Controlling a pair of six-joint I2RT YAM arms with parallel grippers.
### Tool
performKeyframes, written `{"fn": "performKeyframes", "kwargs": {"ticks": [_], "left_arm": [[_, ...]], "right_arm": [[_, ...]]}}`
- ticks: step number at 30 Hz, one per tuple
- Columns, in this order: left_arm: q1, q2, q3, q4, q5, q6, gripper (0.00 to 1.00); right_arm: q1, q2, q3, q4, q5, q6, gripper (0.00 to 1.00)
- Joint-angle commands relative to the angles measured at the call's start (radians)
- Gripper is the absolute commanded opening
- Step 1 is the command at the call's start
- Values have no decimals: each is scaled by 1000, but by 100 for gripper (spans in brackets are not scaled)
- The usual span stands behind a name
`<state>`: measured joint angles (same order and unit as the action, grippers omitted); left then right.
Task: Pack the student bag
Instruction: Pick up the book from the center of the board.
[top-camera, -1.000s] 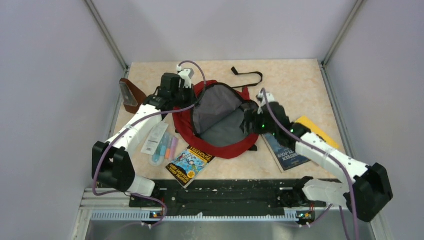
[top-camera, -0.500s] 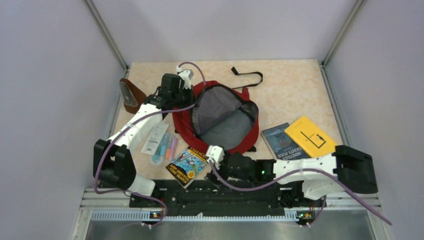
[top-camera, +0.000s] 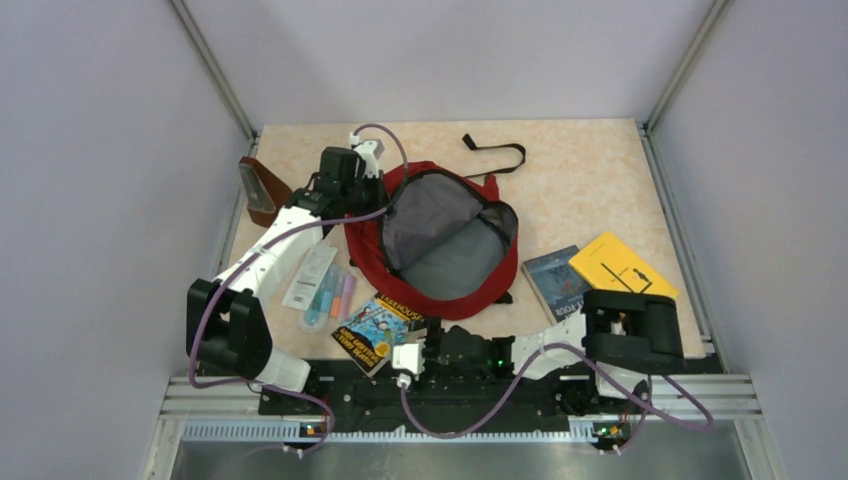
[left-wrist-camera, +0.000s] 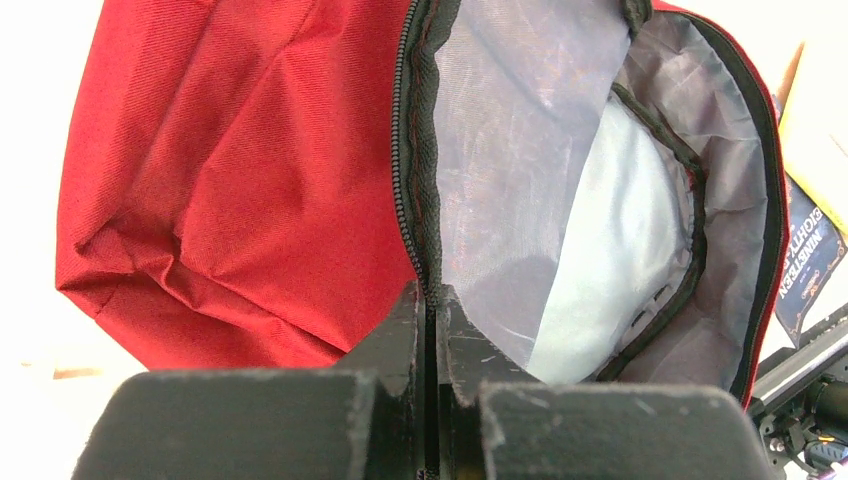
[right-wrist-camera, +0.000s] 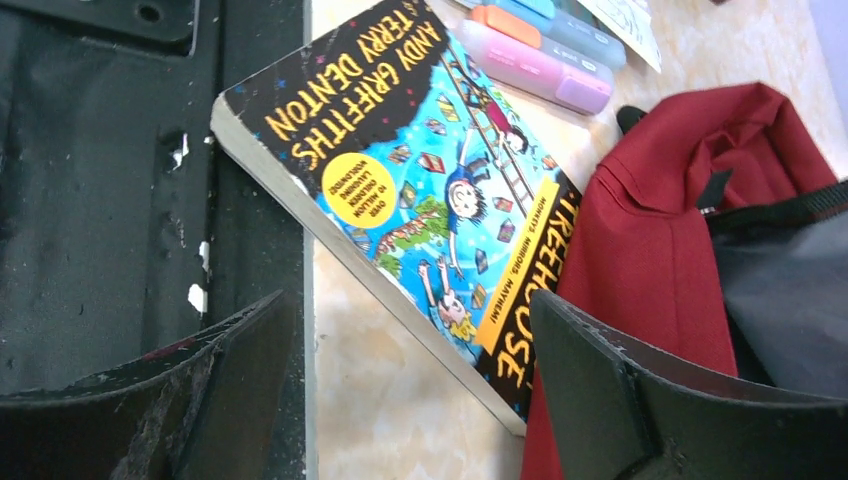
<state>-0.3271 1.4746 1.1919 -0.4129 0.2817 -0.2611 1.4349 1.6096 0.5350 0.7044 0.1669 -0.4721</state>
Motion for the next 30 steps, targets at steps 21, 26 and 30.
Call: {"fn": "performKeyframes", "kwargs": {"ticks": [21, 26, 30], "left_arm": [[47, -47, 40, 31, 92, -50, 0], [52, -55, 38, 33, 99, -55, 0], [56, -61, 36, 34, 100, -57, 0]], "right_arm": [[84, 380, 239, 110, 12, -370, 81], [84, 424, 267, 84, 0, -393, 80], [84, 454, 293, 87, -5, -391, 77]]}}
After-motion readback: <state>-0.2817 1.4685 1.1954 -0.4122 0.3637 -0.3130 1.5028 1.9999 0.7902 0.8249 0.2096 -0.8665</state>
